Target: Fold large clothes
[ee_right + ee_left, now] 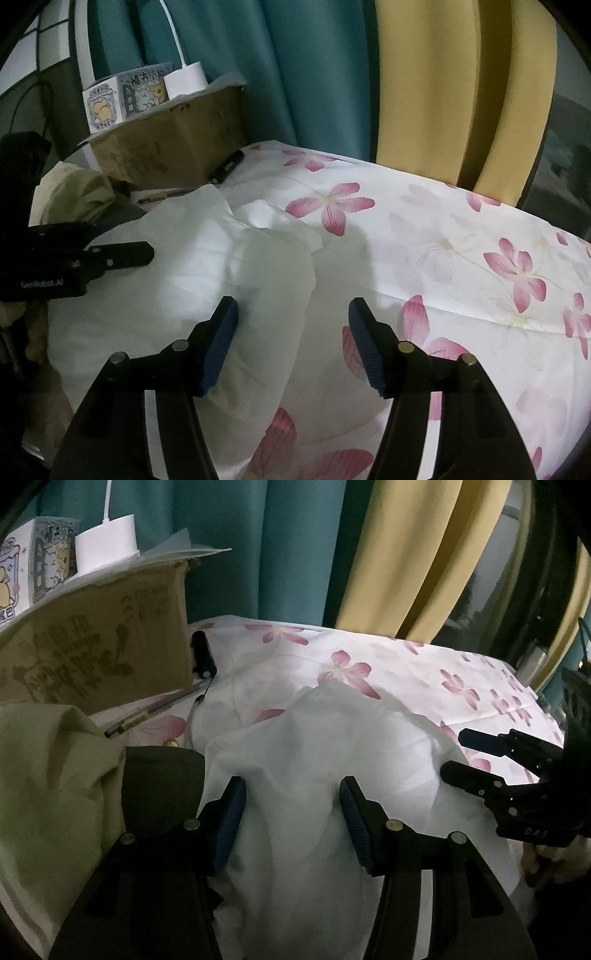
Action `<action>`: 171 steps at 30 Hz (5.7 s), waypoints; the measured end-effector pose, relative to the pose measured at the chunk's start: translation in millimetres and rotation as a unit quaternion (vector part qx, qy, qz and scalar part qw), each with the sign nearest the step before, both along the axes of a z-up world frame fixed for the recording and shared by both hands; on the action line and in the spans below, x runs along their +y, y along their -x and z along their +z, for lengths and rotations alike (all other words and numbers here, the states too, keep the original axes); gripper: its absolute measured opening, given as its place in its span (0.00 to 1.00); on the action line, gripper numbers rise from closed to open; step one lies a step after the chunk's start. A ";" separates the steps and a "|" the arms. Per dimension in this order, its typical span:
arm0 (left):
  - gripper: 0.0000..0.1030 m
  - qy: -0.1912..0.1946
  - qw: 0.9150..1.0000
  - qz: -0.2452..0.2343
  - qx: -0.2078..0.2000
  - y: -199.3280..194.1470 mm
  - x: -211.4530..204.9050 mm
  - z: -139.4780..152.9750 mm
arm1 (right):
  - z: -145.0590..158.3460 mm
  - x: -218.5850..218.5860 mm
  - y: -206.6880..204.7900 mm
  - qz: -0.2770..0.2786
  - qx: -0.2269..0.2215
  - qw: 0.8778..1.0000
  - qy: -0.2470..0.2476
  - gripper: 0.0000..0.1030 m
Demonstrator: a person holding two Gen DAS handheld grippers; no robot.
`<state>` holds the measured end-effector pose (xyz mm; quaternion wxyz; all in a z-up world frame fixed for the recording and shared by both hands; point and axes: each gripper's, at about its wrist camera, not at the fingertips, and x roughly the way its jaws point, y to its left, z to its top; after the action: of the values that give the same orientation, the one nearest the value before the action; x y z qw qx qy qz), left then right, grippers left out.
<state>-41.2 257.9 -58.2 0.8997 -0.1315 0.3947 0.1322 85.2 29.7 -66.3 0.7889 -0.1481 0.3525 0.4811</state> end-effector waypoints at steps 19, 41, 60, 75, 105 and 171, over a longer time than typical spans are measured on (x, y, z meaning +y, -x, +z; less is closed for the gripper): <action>0.54 0.004 1.000 -0.001 -0.015 -12.1 7.1 -5.1 | -10.3 7.9 -16.2 -0.014 0.010 1.000 -0.001 0.72; 0.54 -0.015 1.000 0.001 -0.009 20.4 -13.4 -1.1 | -6.9 -26.3 22.1 0.007 0.020 1.000 0.006 0.76; 0.60 -0.043 0.997 0.059 -0.021 53.6 -45.0 28.7 | -2.2 -80.5 31.7 -0.003 0.049 0.999 -0.024 0.79; 0.60 -0.015 0.997 0.056 -0.059 71.1 -90.2 38.6 | -5.6 -137.6 26.7 -0.049 0.054 0.997 -0.036 0.82; 0.60 -0.060 0.995 -0.056 -0.053 11.6 -219.4 45.1 | -1.0 -283.1 -0.5 -0.200 0.047 0.976 -0.068 0.82; 0.65 -0.168 0.928 -0.102 -0.318 87.1 -292.2 237.5 | 231.8 -350.2 100.6 -0.278 -0.279 0.913 -0.105 0.94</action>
<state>-128.3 -34.2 179.4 0.9955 0.0276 0.0716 0.0553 -15.4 -320.5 165.5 0.9681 -0.0882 0.0929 0.2154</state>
